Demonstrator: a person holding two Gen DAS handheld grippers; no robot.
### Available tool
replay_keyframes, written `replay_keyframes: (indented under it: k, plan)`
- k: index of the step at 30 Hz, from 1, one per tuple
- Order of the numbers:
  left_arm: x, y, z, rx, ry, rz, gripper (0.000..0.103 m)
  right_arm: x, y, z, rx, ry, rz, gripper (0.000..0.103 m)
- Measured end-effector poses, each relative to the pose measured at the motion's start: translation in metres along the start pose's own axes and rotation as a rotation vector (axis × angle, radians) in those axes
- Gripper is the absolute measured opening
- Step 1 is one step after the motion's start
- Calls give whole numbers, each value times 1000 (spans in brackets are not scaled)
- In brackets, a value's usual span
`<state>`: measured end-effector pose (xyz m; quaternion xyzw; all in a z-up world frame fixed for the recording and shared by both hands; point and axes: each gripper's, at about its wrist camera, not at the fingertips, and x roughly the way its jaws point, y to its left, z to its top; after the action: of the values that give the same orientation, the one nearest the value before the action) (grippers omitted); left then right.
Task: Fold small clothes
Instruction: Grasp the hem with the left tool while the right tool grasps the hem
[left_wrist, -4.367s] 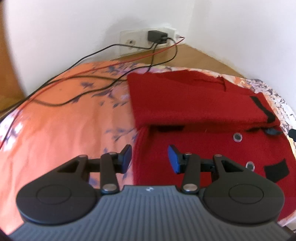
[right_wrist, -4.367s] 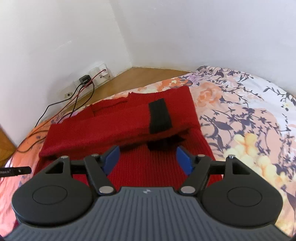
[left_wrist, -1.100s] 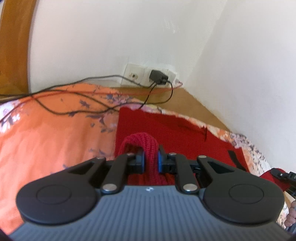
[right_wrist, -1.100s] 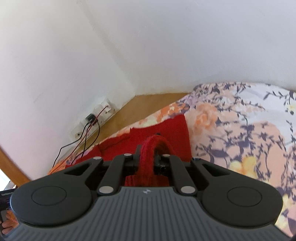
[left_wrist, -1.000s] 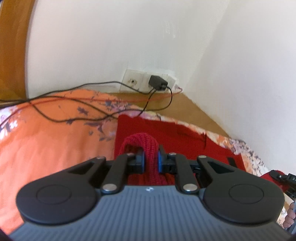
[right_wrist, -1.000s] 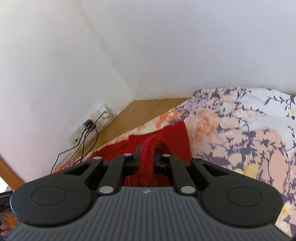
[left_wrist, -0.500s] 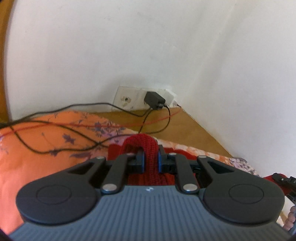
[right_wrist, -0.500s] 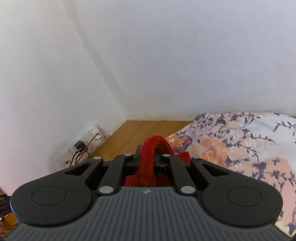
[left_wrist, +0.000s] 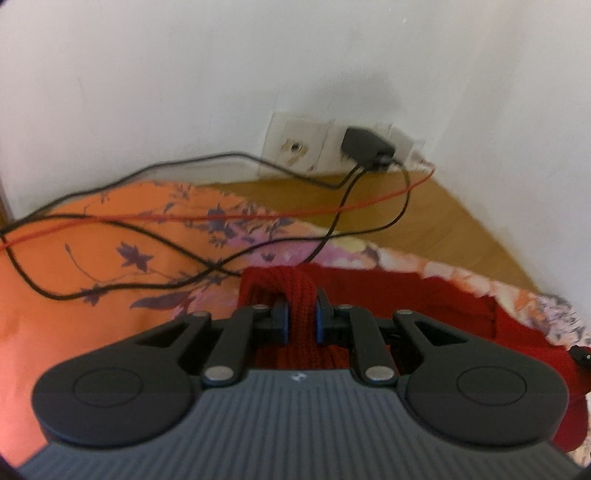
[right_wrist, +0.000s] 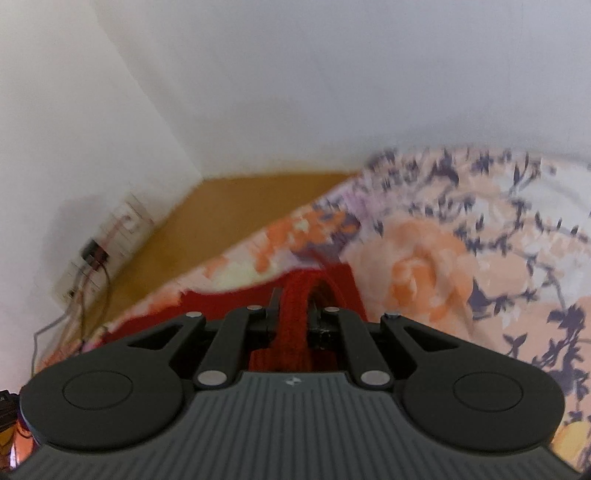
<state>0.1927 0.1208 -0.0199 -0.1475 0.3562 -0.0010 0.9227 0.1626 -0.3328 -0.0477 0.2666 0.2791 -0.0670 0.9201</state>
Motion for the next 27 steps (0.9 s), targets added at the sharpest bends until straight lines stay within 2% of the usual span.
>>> replay_keyframes:
  k: [4,6,7,9,11,13,15,16,17,19,20,25,27]
  plan:
    - [10,3,-4,10,13,1,19,13,-8,-7,16,16,14,11]
    - [8,5,-3,2,16,-18,23,11,-9,-5,24,25,32,17]
    - [5,6,-2,-5,22,-29,25,8,-10,-4,35,34,46,21]
    - [-3,7,-1,-19,29,-60,44,0,-12,-2,61,47,75,32]
    - [-14,7,-3,-21,20,-103,50,-9,-13,-2,88,65,120,50]
    - [-21,4,-5,-14,27,-139,50,-16,-11,-2,84,83,151,51]
    - [-21,2,-6,-14,39,-158,50,-17,-7,-5,53,108,163,51]
    - [-19,1,-5,-15,44,-162,50,-17,-4,-6,36,122,167,47]
    - [-16,0,-5,-13,46,-166,49,-16,-2,-7,23,127,162,32]
    - [-10,-3,-3,1,45,-156,26,-14,2,-6,8,127,157,12]
    - [-7,-5,-1,12,46,-143,9,-14,3,-5,19,119,158,9]
    - [4,-6,13,-9,14,-118,10,-6,6,12,53,68,157,8]
    - [8,-8,19,-3,0,-96,14,2,8,17,58,63,154,8]
